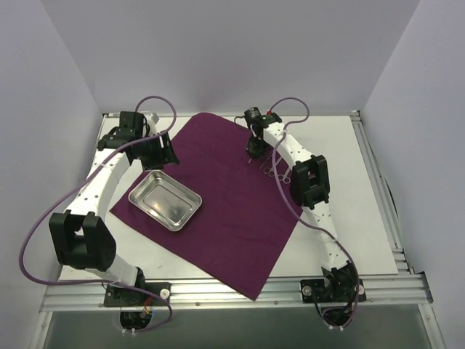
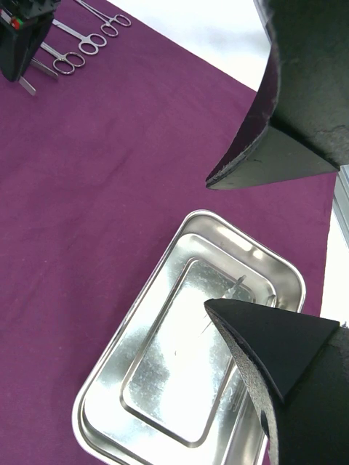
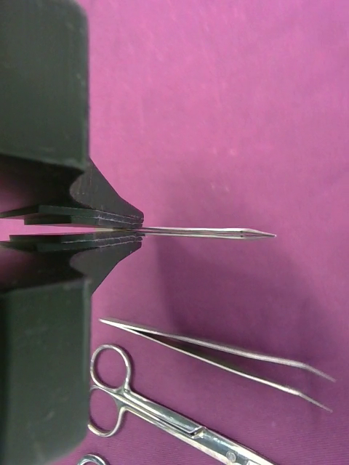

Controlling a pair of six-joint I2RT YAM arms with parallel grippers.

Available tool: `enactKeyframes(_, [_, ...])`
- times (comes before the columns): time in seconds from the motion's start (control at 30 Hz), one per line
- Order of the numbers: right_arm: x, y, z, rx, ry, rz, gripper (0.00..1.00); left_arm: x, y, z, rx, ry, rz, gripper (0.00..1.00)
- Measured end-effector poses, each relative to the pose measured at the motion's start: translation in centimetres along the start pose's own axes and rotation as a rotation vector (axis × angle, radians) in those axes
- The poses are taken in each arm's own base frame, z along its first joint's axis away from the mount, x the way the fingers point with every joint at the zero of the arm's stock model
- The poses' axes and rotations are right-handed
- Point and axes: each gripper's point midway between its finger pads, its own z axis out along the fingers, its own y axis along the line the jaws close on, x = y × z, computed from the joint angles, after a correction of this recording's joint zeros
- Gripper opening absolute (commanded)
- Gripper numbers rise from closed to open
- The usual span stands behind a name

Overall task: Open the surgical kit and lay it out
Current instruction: Place the medical item in the surgical kit.

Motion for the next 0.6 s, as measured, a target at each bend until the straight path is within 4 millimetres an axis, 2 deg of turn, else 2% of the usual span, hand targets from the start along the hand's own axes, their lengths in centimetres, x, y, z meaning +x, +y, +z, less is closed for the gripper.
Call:
enactKeyframes(0.13, [0.2, -0.9, 0.8, 0.036, 0.009, 0.022, 0.00, -0.1, 0.1, 0.0, 0.002, 0.001, -0.004, 0.70])
enactKeyframes(0.4, [-0.9, -1.9, 1.1, 0.058, -0.003, 0.070, 0.00, 0.1, 0.6, 0.8, 0.001, 0.026, -0.017, 0.70])
enactKeyframes(0.6, [-0.6, -2.7, 1.6, 0.081, 0.011, 0.078, 0.00, 0.2, 0.9, 1.1, 0.000, 0.036, -0.024, 0.70])
